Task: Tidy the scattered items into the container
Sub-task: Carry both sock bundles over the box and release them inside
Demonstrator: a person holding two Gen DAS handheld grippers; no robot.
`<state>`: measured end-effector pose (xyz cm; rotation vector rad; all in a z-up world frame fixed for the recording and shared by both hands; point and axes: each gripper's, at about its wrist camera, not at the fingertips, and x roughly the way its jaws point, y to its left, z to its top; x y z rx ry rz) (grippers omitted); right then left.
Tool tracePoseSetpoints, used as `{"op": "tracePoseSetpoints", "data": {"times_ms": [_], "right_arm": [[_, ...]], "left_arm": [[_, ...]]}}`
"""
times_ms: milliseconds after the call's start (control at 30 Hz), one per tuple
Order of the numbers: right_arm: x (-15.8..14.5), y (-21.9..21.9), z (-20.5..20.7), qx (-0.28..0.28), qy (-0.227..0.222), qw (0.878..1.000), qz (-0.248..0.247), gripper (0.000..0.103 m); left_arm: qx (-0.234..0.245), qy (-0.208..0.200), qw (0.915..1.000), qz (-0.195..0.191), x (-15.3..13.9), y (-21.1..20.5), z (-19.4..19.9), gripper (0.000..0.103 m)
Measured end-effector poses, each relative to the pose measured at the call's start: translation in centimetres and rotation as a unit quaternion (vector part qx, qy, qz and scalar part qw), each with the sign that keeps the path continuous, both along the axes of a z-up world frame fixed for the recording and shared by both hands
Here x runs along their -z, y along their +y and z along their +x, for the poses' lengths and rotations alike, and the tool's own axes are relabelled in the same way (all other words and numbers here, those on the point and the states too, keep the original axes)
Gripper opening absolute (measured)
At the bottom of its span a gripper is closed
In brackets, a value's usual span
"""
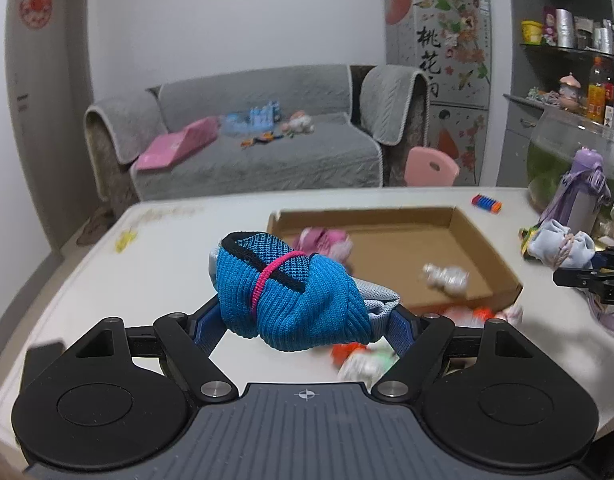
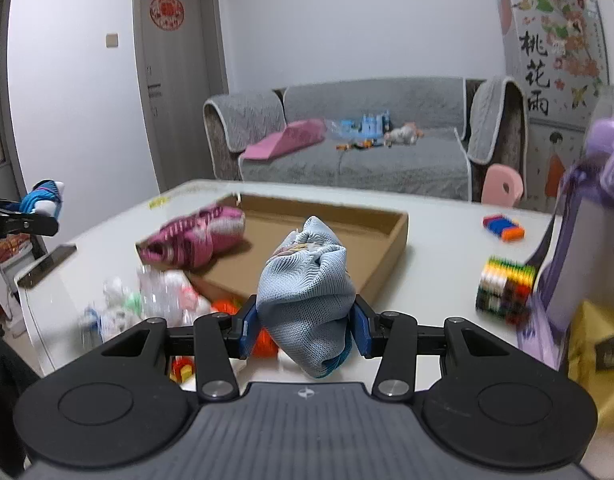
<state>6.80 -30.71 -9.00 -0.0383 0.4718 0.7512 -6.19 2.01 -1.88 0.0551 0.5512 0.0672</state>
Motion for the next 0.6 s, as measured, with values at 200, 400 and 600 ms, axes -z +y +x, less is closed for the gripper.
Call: {"op": "tracePoseSetpoints", "data": {"times_ms": [200,400,600], "right_arm": [[-3.0,0.9,2.1,0.007,-0.026,0.999,0.024,0.042],[-4.4,2.5,5.0,0.002,-0.046,0.998,0.035,0.042],[-3.9,4.1,8.3,-0.010,-0.051,0.998,0.021,0.042]], "left_arm": [[0.021,-0.008,0.9997,0.009,-1.6,-2.2,3.4,0.083],[0.041,-0.008,0.9990,0.016,-2.5,-4.4,7.3,0.083],[0.057,0.002,0.9982,0.021,-2.3,-5.9,11.4,0.083]]}}
